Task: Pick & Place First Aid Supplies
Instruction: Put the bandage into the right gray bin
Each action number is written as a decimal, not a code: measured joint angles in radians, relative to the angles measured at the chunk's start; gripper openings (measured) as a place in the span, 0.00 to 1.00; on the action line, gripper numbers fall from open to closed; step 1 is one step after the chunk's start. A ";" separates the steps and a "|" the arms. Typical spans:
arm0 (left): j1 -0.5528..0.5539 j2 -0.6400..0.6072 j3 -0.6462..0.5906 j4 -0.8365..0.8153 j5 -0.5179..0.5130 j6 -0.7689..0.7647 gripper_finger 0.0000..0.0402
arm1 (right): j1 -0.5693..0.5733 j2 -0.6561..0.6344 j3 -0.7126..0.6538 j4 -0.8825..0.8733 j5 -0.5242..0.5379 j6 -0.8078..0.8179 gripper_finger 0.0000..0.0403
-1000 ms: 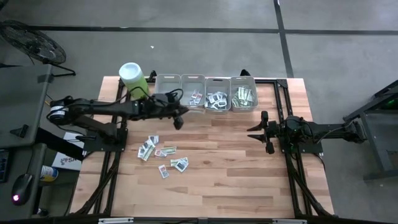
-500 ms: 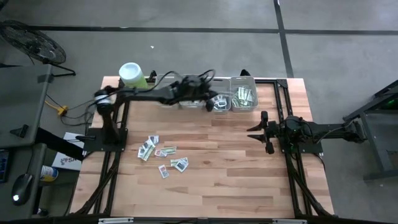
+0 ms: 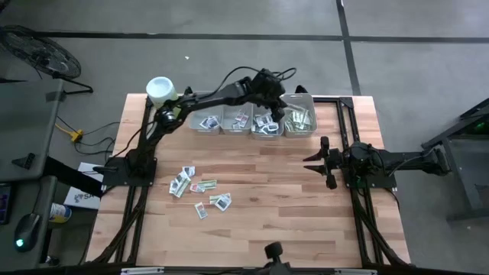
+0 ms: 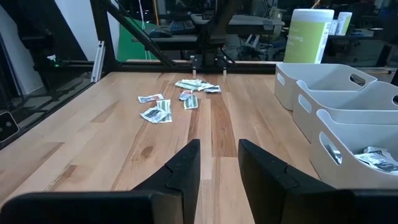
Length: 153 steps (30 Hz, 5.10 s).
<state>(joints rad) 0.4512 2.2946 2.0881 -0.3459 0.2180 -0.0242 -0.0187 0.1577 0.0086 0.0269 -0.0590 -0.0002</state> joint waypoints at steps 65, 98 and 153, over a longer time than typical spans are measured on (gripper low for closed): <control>-0.072 -0.018 0.092 -0.210 -0.080 0.129 0.00 | -0.001 0.005 0.000 0.232 0.031 -0.174 0.26; -0.065 -0.016 0.092 -0.150 -0.093 0.180 0.00 | -0.654 0.339 0.000 0.379 0.089 -0.053 0.26; -0.065 -0.055 0.091 -0.349 -0.205 0.259 0.37 | -0.794 0.843 0.067 0.725 0.007 -0.008 0.00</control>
<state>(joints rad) 0.3859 2.2400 2.1788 -0.6949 0.0135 0.2351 -0.8124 1.0012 0.0761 0.7517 -0.0518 -0.0078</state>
